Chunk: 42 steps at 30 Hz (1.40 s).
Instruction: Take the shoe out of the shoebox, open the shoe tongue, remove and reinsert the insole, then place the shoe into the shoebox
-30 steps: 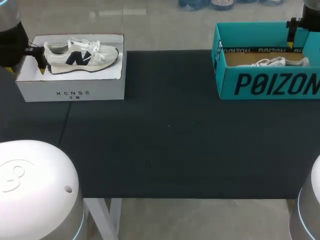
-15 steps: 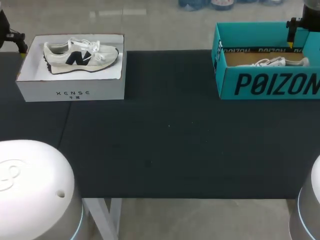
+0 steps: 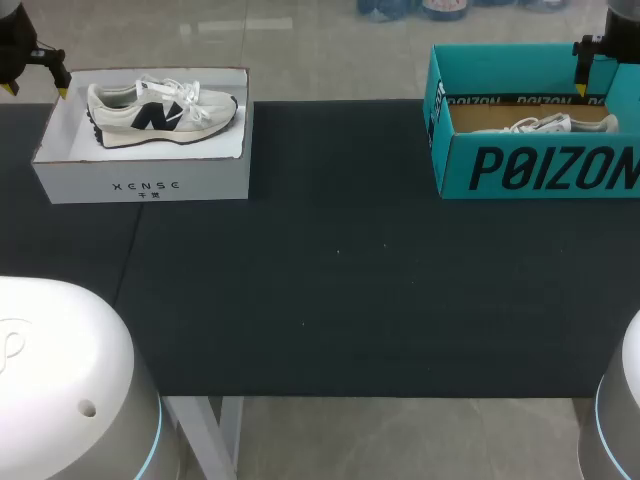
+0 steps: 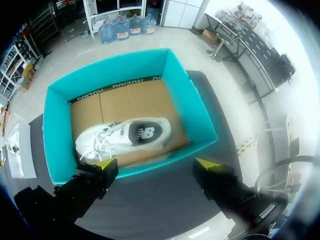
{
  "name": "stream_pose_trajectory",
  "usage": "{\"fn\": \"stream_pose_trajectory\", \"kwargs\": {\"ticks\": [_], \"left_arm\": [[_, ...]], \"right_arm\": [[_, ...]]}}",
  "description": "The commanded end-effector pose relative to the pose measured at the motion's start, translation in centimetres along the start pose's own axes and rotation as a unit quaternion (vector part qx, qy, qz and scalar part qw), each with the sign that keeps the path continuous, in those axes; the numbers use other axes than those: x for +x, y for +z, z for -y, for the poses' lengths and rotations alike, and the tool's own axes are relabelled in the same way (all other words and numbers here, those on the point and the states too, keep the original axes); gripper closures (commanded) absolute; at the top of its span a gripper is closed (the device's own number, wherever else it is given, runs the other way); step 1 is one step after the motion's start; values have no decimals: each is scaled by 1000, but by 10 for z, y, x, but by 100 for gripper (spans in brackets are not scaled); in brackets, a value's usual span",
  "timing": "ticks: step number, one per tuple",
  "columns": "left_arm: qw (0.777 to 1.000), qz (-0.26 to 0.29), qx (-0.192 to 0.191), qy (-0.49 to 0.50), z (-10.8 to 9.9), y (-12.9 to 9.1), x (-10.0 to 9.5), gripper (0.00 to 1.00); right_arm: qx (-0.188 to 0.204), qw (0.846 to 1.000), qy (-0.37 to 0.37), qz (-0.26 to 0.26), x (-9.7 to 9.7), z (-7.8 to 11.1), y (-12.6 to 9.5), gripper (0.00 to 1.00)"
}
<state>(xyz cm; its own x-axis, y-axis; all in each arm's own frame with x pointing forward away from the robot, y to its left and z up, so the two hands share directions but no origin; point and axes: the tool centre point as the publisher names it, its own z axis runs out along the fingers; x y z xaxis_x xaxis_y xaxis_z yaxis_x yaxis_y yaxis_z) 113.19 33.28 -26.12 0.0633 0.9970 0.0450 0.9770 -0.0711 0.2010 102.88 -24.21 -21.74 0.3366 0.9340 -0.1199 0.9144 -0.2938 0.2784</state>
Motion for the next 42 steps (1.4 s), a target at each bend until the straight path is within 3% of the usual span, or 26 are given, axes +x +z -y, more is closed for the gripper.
{"fn": "stream_pose_trajectory", "kwargs": {"ticks": [1,9,19,42], "left_arm": [[999,-5,37,0,-47,15,-5,0],[999,4,51,-11,-66,40,-17,0],[998,8,66,-17,-79,72,-16,0],[997,16,68,-35,-80,98,-35,0]], "right_arm": [[-2,1000,0,-1,-1,1,0,0],[-2,1000,0,-1,-1,1,0,0],[-2,1000,0,-1,-1,1,0,0],[-2,1000,0,-1,-1,1,0,0]]}}
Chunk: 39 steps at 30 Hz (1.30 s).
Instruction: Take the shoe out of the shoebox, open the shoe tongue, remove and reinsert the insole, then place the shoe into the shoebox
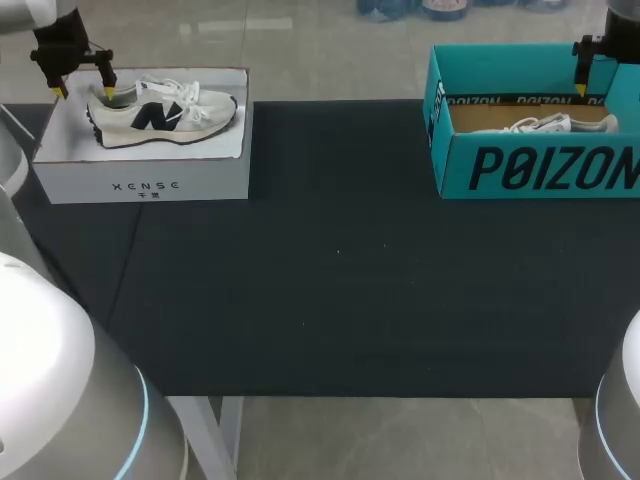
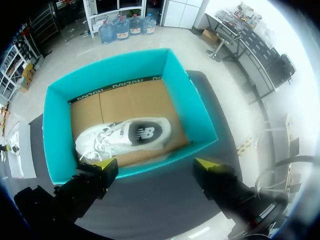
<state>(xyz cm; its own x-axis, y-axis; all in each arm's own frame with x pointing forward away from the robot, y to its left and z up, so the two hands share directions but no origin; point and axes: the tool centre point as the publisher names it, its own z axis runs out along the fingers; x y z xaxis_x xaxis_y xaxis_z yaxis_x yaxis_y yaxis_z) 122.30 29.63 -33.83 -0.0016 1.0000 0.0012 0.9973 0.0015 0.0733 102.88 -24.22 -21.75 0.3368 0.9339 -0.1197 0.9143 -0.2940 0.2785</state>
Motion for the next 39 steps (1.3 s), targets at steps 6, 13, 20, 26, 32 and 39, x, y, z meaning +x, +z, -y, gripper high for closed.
{"fn": "stream_pose_trajectory", "kwargs": {"ticks": [6,13,20,26,32,39], "left_arm": [[1000,-8,0,-3,-4,5,-1,0],[1000,-15,-6,-4,-4,5,-1,0],[1000,-15,-14,-8,-3,3,0,14],[1000,-13,-17,-9,-2,4,0,33],[1000,-13,-19,-7,-3,7,-2,45],[1000,-13,-22,3,-8,13,-4,58]], "right_arm": [[-2,1000,0,-1,-1,1,0,0],[-2,1000,0,-1,-1,1,0,0],[-2,1000,0,-1,-1,1,0,0],[-2,1000,0,-1,-1,1,0,0],[-2,1000,0,-1,-1,1,0,0],[-2,1000,0,-1,-1,1,0,0]]}}
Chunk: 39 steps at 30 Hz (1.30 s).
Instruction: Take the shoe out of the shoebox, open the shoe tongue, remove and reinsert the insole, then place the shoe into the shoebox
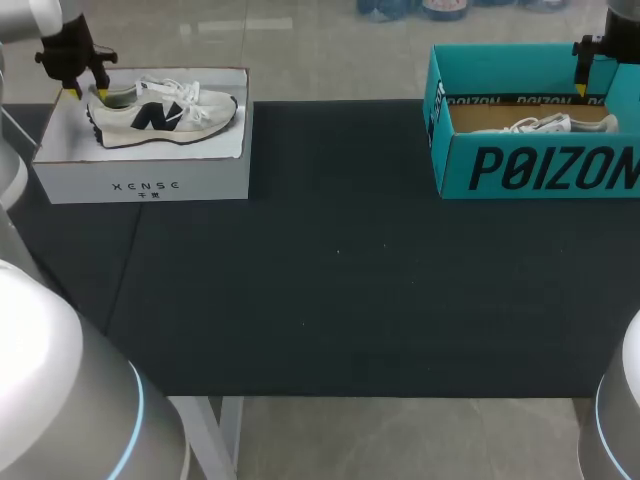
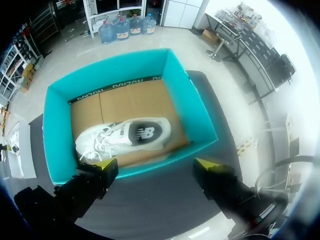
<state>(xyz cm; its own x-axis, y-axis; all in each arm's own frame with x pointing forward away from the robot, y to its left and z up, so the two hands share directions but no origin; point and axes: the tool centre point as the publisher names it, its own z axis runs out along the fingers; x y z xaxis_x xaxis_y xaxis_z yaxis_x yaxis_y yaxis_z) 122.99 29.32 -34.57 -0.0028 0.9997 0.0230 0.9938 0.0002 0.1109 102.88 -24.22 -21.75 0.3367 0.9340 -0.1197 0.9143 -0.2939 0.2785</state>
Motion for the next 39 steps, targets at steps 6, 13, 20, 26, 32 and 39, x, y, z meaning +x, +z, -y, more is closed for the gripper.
{"fn": "stream_pose_trajectory", "kwargs": {"ticks": [6,13,20,26,32,39], "left_arm": [[1000,-3,-3,7,-3,9,-2,71],[1000,-3,-5,11,0,10,-3,100],[1000,-5,-9,9,2,4,0,100],[1000,-7,-22,1,6,-10,4,100],[999,-2,-40,-5,9,-30,4,100],[998,7,-63,-8,17,-58,-1,100]], "right_arm": [[-2,1000,0,-1,-1,1,0,0],[-2,1000,0,-1,-1,1,0,0],[-2,1000,0,-1,-1,1,0,0],[-2,1000,0,-1,-1,1,0,0],[-2,1000,0,-1,-1,1,0,0],[-2,1000,0,-1,-1,1,0,0]]}}
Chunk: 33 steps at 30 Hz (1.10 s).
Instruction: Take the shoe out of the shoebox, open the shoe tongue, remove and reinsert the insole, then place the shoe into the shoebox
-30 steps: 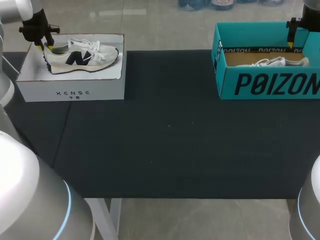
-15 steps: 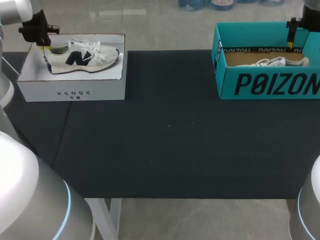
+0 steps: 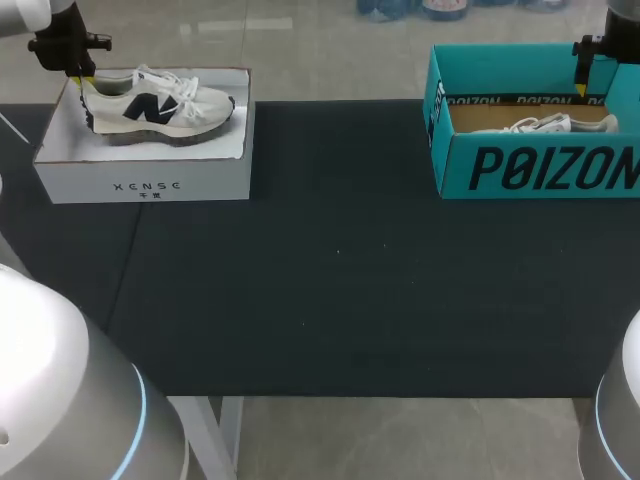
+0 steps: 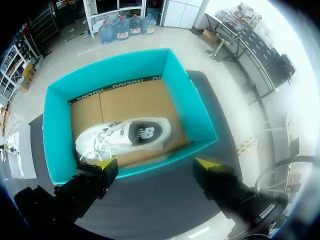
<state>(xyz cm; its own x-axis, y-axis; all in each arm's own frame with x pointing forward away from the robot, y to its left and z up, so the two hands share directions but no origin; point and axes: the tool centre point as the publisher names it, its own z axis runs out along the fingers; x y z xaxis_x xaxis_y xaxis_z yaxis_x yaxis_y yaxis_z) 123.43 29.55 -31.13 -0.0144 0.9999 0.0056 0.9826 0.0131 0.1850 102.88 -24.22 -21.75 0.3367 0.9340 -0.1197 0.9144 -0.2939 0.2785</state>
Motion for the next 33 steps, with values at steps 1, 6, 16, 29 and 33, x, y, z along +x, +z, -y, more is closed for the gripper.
{"fn": "stream_pose_trajectory", "kwargs": {"ticks": [1,6,16,29,33], "left_arm": [[1000,1,-29,-2,25,-30,-4,100],[999,-1,-40,-1,31,-52,-9,100],[997,2,-76,-6,59,-112,-21,100],[994,12,-101,31,136,-174,-94,100],[993,21,-105,46,166,-183,-126,100]], "right_arm": [[-2,1000,0,-1,-1,1,0,0],[-2,1000,0,-1,-1,1,0,0],[-2,1000,0,-1,-1,1,0,0],[-2,1000,0,-1,-1,1,0,0],[-2,1000,0,-1,-1,1,0,0]]}}
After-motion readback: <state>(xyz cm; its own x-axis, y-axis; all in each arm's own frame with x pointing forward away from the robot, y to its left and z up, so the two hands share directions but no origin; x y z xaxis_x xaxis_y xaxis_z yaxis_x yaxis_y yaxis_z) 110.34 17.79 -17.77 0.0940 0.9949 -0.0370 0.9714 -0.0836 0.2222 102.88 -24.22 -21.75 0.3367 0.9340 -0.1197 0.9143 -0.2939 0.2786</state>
